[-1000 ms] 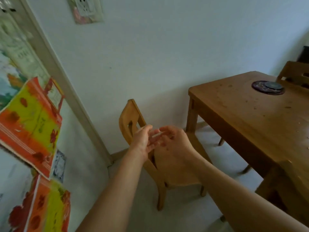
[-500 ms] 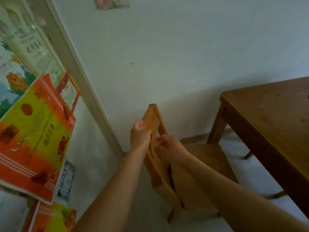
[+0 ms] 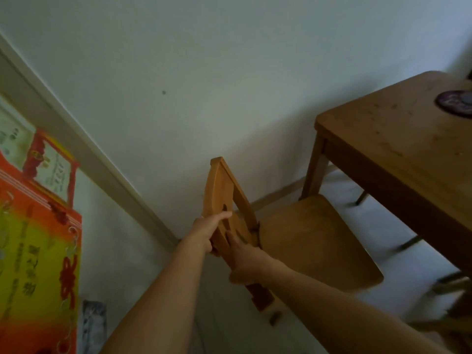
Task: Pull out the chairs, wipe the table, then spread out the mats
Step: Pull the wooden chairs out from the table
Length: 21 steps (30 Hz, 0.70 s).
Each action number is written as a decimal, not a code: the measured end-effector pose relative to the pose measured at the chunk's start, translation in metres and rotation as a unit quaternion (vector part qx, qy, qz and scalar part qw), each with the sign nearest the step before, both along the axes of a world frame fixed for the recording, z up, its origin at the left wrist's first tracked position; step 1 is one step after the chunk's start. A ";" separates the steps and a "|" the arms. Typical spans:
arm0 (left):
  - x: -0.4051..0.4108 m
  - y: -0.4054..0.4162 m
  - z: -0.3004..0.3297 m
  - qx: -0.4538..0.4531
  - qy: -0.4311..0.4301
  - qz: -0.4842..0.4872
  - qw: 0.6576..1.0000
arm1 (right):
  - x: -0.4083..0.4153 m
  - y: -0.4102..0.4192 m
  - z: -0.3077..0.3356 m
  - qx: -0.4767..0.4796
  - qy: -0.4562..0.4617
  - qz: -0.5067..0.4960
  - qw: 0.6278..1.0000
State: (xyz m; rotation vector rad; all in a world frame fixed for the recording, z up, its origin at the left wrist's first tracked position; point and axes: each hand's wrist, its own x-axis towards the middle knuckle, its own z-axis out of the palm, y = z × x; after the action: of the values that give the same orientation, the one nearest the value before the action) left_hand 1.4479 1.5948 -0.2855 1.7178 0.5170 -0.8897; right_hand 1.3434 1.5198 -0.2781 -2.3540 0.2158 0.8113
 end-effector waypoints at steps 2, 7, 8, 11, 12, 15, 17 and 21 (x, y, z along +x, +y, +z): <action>-0.003 0.002 -0.009 -0.023 0.026 -0.018 0.999 | -0.005 0.001 0.001 -0.010 -0.026 -0.013 1.000; -0.019 -0.002 -0.013 -0.058 -0.014 -0.013 0.998 | -0.017 -0.006 0.006 -0.010 -0.032 -0.025 0.999; -0.024 -0.004 -0.015 -0.058 -0.020 -0.013 0.998 | -0.022 -0.008 0.005 -0.016 -0.034 -0.029 0.999; -0.043 -0.016 -0.013 -0.061 -0.035 -0.002 0.998 | -0.036 -0.019 0.000 -0.035 -0.042 -0.048 0.997; -0.051 -0.023 -0.010 -0.071 -0.040 -0.007 0.997 | -0.041 -0.025 -0.001 -0.041 -0.049 -0.062 0.996; -0.065 -0.048 -0.010 -0.085 -0.046 0.009 0.995 | -0.055 -0.047 -0.001 -0.057 -0.066 -0.095 0.992; -0.071 -0.067 -0.009 -0.090 -0.054 0.007 0.994 | -0.062 -0.064 -0.001 -0.068 -0.071 -0.121 0.988; -0.077 -0.106 -0.006 -0.092 -0.081 0.001 0.992 | -0.069 -0.100 -0.002 -0.098 -0.090 -0.167 0.977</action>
State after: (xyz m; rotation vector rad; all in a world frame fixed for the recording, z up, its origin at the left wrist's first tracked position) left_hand 1.3714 1.4884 -0.2912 1.6041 0.3190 -0.7636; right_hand 1.2743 1.4201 -0.2805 -2.4630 0.6200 0.4283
